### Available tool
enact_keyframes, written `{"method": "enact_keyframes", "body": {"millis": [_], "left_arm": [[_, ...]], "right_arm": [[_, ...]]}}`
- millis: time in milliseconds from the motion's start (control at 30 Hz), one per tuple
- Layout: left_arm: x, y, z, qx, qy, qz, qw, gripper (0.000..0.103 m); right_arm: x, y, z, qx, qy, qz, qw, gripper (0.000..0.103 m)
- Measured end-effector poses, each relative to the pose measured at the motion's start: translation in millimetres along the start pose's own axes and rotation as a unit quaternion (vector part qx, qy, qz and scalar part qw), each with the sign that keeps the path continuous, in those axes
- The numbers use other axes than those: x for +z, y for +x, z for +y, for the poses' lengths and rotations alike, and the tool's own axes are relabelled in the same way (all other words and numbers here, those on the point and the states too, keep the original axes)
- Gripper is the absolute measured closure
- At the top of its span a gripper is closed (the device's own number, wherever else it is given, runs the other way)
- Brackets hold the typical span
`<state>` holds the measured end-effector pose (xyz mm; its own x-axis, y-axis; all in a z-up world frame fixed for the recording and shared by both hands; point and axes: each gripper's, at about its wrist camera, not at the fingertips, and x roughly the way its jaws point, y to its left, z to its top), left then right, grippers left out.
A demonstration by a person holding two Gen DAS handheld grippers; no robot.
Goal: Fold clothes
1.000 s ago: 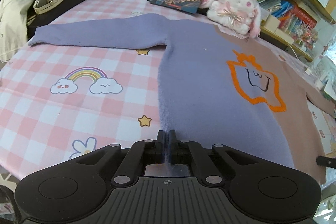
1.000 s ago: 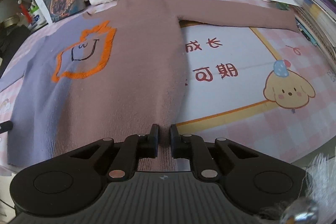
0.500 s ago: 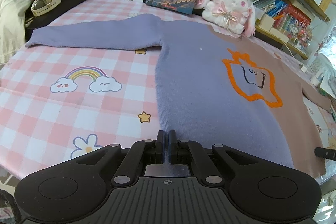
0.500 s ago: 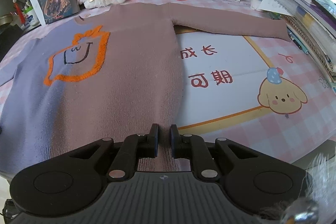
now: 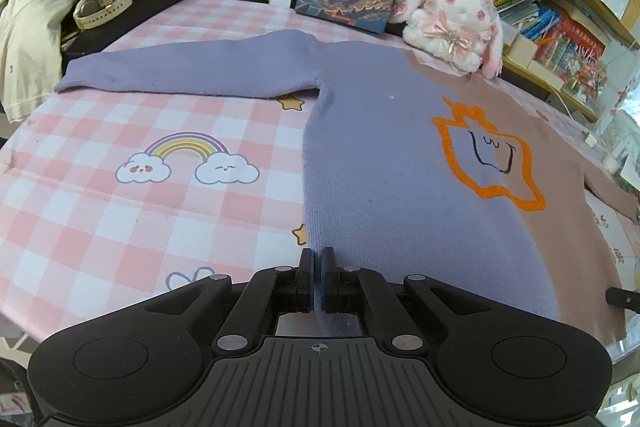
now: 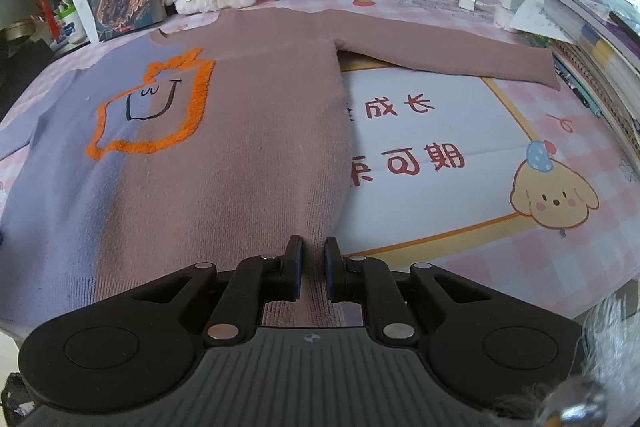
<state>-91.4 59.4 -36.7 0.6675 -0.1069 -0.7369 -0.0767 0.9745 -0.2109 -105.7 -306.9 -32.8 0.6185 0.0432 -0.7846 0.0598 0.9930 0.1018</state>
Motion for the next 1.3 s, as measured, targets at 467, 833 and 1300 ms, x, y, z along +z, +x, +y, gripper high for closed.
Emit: {"method": "enact_keyframes", "body": {"millis": [467,833,1300], "left_arm": [[6,-3,4,-0.012,0.002,0.008,0.9999,0.097],[15,-45,-24,0.022,0.027,-0.047,0.9983,0.019],[-8,-58,-51,0.084,0.005,-0.067,0.9942,0.012]], "right_arm": [[-10,-7,7,-0.022,0.014,-0.003,1.000,0.089],[1,-50,26,-0.070,0.028,-0.072,0.995,0.013],[-7,-61,45,-0.066,-0.012,-0.108,0.992,0.003]]}}
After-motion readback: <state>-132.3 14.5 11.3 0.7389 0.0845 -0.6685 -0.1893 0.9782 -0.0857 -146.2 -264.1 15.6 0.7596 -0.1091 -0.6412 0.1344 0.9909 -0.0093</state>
